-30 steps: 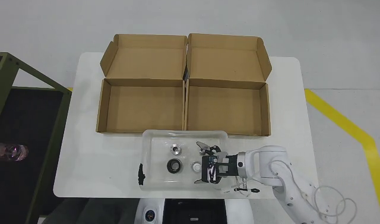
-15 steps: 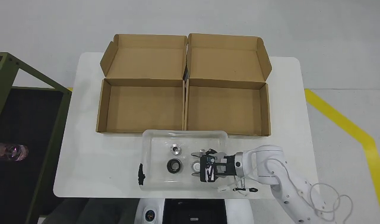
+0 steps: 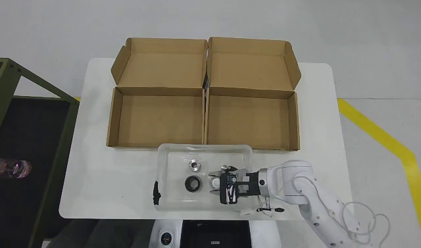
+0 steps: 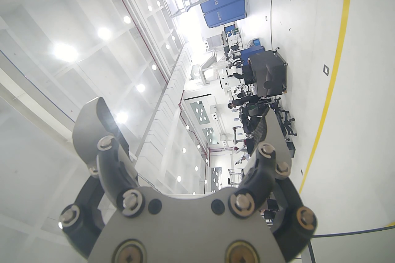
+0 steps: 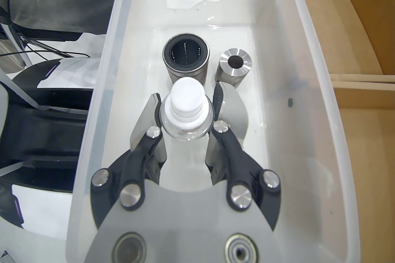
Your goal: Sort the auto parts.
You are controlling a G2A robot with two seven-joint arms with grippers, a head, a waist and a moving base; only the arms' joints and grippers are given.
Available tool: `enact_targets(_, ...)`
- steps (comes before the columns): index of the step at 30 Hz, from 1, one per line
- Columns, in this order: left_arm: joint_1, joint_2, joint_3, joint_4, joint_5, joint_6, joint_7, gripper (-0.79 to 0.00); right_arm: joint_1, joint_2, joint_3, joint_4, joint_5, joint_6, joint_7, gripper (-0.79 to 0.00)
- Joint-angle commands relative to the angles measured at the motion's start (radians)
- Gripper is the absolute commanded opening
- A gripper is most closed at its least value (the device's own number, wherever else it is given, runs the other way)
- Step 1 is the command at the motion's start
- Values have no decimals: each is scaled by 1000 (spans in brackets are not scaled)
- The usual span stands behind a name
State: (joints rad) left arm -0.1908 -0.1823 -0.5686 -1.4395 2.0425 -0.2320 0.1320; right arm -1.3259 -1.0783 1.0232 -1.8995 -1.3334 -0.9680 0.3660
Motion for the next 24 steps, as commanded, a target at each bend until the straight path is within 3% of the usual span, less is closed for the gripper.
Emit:
enact_targets(1,0,0,0,0,0,0,0,0,-2,2,3,-8,3,-2,-10,-785)
enact_targets(24,0,0,0,0,0,0,0,0,17,38,81,-82,-11,-44,-199,-785)
